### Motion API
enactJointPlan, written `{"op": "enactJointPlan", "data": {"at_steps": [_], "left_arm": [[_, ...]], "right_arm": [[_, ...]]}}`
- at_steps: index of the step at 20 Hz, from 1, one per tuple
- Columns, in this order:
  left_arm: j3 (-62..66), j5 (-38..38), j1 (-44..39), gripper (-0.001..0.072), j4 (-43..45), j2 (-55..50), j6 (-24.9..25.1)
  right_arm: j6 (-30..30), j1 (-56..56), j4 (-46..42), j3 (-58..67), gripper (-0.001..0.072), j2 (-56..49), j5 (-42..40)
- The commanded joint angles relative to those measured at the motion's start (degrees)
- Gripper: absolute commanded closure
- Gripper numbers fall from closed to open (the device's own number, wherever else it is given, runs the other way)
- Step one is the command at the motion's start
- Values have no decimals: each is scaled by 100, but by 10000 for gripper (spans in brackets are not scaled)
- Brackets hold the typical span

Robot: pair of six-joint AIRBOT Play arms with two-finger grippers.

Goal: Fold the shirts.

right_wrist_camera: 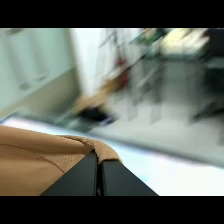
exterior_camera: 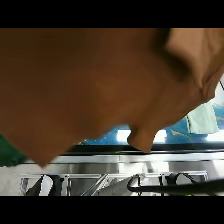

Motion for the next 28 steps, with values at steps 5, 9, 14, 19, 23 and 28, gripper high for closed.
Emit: {"op": "enactJointPlan", "data": {"at_steps": [5, 9, 14, 19, 23, 28], "left_arm": [[-2076, 2031, -3663, 693, 3939, -2017, 192], [-1239, 2203, -3731, 694, 4382, -4299, -50], [750, 1681, -3700, 694, 4450, -6286, -529], [1488, 1320, -3783, 694, 4900, -6857, -804], [1331, 1580, -3950, 694, 5316, -6898, -876], [1333, 1633, -4041, 694, 5908, -6913, -1003]], "right_arm": [[-127, 2369, -2179, -863, 699, -2345, -686], [28, 2527, -2983, -802, 699, -3692, -2079], [52, 2284, -3036, 48, 699, -4719, -2393], [282, 2063, -3565, 166, 699, -4846, -1711], [568, 2063, -3816, 162, 699, -5077, -1252], [802, 2100, -3956, 153, 699, -5302, -874]]}}
